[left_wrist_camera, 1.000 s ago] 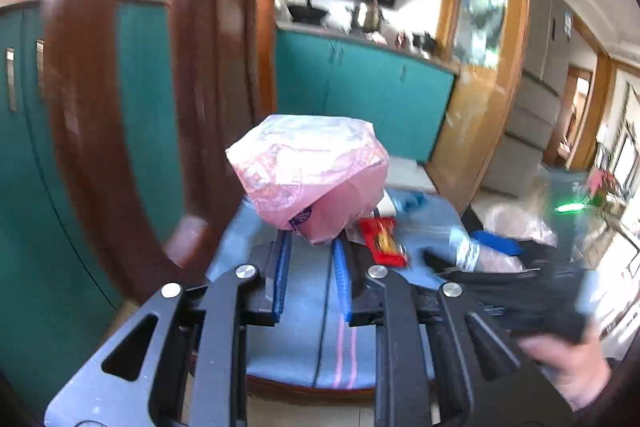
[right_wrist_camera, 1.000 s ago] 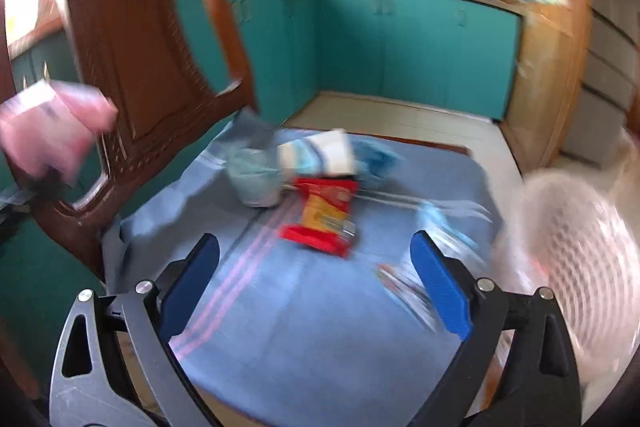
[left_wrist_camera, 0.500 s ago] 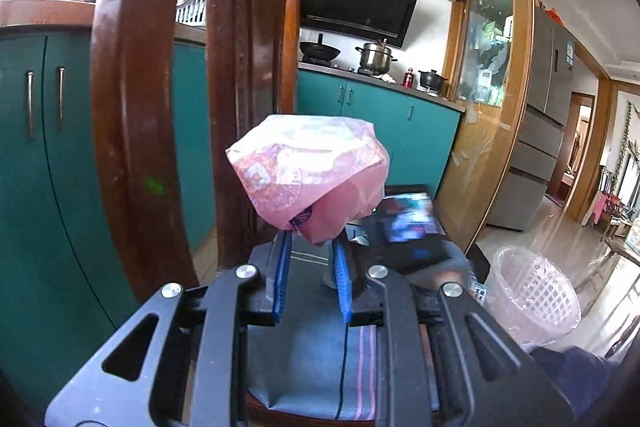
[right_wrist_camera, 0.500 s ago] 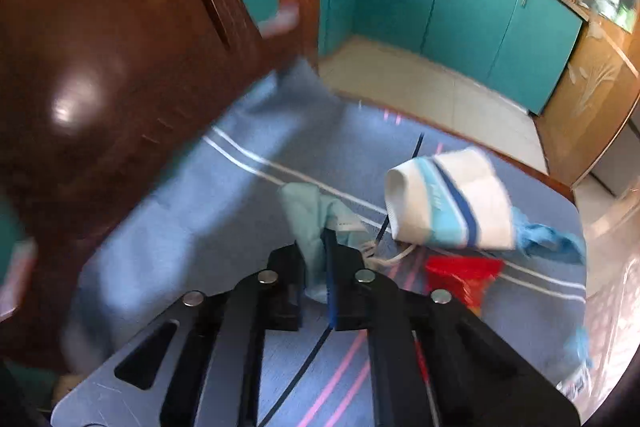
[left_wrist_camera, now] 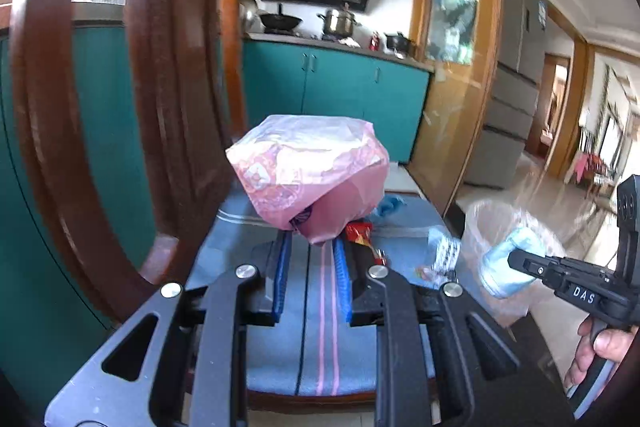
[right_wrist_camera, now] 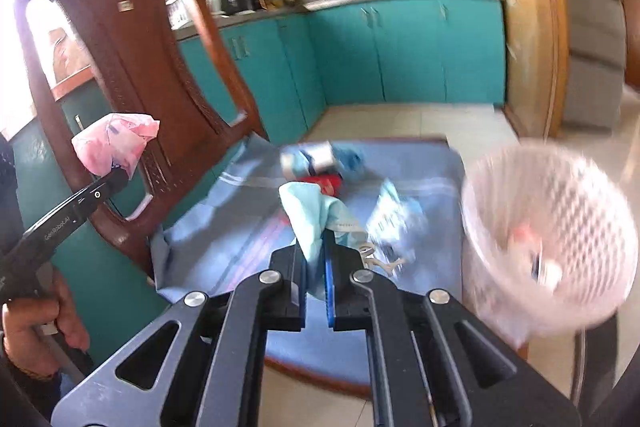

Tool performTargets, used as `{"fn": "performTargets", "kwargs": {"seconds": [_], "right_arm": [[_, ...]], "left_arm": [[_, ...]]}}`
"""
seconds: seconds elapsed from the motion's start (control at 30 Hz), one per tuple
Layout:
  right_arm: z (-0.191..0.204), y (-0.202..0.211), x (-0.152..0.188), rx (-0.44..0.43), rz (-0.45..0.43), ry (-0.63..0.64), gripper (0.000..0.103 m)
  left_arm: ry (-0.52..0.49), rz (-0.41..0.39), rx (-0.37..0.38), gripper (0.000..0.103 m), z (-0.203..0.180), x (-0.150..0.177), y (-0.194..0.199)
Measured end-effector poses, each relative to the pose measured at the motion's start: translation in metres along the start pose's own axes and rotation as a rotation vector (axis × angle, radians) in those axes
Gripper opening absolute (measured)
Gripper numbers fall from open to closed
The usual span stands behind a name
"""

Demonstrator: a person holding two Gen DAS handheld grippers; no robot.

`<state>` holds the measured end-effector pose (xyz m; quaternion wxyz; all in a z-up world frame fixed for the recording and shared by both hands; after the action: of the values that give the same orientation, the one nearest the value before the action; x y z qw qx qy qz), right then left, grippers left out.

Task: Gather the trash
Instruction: 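Grasp the light blue cloth with the right tool while the left tool holds the pink bag, then carry the light blue cloth into the wastebasket and open the right tool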

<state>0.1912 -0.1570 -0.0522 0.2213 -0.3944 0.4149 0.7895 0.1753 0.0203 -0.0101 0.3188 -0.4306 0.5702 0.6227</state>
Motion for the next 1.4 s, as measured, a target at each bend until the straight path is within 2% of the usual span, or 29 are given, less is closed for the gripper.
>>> {"fn": "performTargets", "kwargs": {"seconds": [0.13, 0.37, 1.4], "right_arm": [[0.000, 0.005, -0.003, 0.000, -0.017, 0.030, 0.007], [-0.003, 0.016, -0.004, -0.018, -0.025, 0.014, 0.007], [0.001, 0.009, -0.003, -0.030, 0.001, 0.017, 0.007]], "left_arm": [[-0.042, 0.023, 0.012, 0.022, -0.018, 0.011, -0.005], [-0.068, 0.030, 0.006, 0.022, -0.025, 0.014, -0.010], [-0.080, 0.032, 0.006, 0.022, -0.023, 0.017, -0.010]]}}
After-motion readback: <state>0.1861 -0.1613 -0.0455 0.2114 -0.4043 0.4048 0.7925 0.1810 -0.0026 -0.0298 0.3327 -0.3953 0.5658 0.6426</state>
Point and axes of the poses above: each gripper's, at about its wrist camera, not at the fingertips, and y roughly against the way its jaws point, z to its left, x to its underside, the point moved 10 cm from there along -y, roughly the way its jaws point, and after that the axes turned 13 degrees about -x, right-handed, at the moved point
